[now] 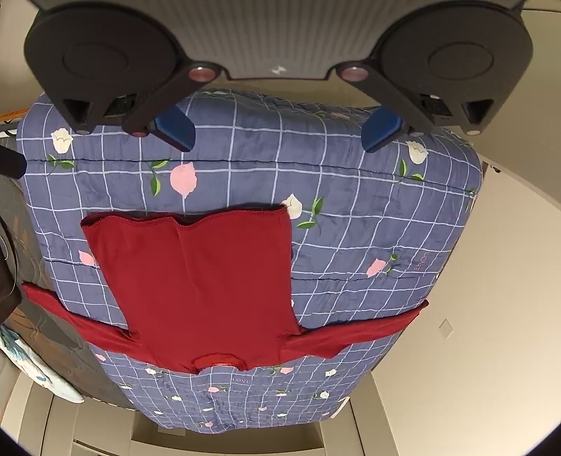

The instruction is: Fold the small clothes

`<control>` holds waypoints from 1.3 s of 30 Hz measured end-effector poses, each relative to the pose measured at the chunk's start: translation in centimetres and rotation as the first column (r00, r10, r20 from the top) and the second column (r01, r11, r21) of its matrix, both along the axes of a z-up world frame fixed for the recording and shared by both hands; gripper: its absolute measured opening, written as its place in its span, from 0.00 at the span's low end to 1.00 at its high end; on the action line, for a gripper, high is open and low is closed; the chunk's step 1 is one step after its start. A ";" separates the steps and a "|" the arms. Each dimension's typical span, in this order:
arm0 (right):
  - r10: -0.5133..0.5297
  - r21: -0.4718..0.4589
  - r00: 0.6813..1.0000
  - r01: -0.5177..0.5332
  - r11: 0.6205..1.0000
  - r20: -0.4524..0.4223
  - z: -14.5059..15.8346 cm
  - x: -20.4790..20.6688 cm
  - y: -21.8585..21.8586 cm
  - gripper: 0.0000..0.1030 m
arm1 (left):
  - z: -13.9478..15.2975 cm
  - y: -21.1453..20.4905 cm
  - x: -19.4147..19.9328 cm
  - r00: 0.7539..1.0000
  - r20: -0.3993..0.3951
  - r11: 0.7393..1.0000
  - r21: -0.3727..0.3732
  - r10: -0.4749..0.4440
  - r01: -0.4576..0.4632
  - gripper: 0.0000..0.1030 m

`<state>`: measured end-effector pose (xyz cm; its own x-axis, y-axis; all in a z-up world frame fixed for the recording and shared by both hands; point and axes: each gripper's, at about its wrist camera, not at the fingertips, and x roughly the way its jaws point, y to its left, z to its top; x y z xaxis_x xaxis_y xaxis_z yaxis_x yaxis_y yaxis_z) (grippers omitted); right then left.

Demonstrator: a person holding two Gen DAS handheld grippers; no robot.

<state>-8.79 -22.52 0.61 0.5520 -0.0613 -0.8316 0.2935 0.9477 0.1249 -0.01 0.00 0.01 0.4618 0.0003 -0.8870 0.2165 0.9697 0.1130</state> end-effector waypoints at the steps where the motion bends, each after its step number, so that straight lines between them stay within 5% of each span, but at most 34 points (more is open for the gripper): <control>1: 0.000 0.001 1.000 0.000 1.000 0.000 0.0 0.0 0.0 0.99 | 0.0 0.0 0.0 1.000 -0.002 1.000 0.001 0.000 0.000 1.00; 39: -0.003 0.019 0.999 0.004 1.000 -0.038 -0.8 0.7 -0.6 1.00 | -0.2 -0.5 0.4 1.000 -0.019 1.000 0.021 -0.014 0.015 1.00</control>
<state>-8.04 -23.11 -0.24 0.5200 -0.0467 -0.8529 0.3014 0.9443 0.1321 0.44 -0.54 -0.23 0.4455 0.0125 -0.8952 0.2326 0.9639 0.1292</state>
